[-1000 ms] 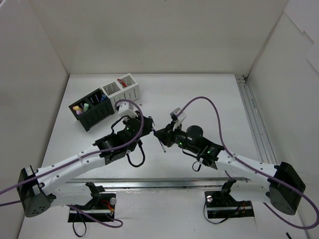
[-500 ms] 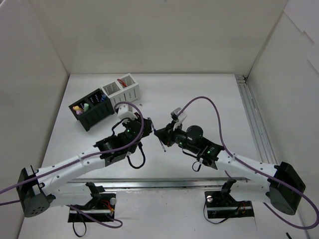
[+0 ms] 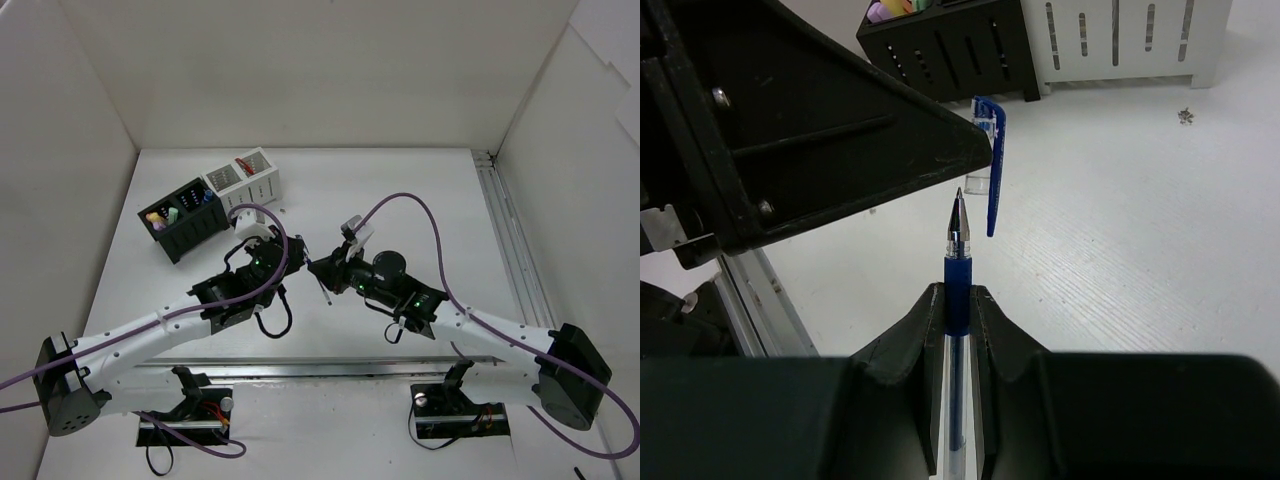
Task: Sort the stationery into containers
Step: Close the pen cap on the pen.
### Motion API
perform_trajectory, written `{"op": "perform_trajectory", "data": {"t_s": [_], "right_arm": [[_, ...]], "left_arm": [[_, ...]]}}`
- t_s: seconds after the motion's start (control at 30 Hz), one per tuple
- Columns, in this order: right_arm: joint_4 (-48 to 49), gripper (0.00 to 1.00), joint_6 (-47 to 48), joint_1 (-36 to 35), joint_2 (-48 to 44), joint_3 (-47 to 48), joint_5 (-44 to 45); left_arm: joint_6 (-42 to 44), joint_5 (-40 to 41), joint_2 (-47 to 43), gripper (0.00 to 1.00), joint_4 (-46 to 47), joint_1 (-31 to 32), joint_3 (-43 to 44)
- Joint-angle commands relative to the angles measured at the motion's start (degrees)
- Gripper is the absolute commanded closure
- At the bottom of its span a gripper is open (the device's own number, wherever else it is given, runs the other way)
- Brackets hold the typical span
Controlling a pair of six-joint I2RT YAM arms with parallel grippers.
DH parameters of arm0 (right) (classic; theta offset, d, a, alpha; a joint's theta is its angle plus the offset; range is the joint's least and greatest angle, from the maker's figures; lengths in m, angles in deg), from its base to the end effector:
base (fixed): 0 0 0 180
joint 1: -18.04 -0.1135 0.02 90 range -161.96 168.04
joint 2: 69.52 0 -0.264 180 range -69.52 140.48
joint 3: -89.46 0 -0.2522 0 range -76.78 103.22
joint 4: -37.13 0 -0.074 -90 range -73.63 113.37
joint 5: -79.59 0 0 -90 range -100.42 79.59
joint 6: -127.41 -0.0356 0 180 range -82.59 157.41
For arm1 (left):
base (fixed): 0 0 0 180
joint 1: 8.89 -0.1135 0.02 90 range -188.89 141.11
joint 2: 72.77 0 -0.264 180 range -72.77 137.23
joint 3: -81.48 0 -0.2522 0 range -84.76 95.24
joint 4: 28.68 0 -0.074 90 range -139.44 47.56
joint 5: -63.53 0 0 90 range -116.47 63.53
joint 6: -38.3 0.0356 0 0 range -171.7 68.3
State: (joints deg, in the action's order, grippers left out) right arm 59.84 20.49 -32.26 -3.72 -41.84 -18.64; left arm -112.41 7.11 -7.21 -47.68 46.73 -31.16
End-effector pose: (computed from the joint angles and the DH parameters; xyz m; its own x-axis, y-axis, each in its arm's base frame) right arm 0.1631 0.2045 0.2908 -0.1884 0.2240 -0.9562 -0.8337 0.4781 0.2763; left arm 0.1641 -0.2050 0.3311 -0.4212 -0.6712 -0.6100 0.0448 0.6563 -0.7531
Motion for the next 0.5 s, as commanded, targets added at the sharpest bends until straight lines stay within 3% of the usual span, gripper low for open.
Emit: {"op": "perform_trajectory", "data": {"t_s": [0.0,0.47], "right_arm": [[5.28,1.0,-0.83,-0.23,-0.14,2.42,-0.65],[3.87,1.0,0.32,-0.14,-0.23,3.29,-1.08]], "left_arm": [[-0.73,2.19,-2.01,1.0,3.65,0.28,0.71],[0.33,1.22,-2.89,1.0,4.62,0.28,-0.17]]}}
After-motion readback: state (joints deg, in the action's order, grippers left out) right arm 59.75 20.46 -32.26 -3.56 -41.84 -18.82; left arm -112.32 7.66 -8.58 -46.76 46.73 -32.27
